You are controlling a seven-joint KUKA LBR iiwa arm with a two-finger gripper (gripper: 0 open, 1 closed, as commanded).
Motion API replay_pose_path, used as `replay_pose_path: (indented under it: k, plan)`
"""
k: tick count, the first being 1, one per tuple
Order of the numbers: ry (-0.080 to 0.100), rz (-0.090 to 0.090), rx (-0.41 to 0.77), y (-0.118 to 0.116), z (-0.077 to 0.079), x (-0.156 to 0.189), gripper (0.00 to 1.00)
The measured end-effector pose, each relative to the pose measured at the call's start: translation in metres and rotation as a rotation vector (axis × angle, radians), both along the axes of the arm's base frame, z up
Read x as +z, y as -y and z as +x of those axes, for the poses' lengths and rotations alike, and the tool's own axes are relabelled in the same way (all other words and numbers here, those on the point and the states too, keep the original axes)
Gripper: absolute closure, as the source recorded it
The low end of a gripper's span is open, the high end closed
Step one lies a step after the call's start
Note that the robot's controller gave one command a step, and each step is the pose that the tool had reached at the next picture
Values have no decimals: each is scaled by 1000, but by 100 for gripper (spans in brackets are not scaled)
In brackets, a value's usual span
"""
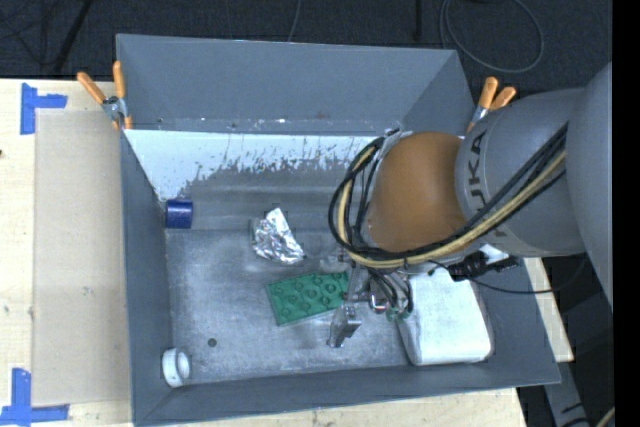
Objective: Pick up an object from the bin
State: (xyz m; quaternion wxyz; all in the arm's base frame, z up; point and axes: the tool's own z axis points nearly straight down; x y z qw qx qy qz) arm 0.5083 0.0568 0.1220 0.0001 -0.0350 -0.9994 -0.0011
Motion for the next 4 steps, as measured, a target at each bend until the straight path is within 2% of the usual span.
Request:
replay_pose_path:
  k: [1, 2, 3, 4]
  plan:
    - [0, -2, 133, 0, 5, -30, 0]
    - [17, 2, 215, 30, 32, -47, 0]
    - [33, 1, 216, 29, 36, -43, 100]
    - [10, -2, 231, 20, 59, 109, 100]
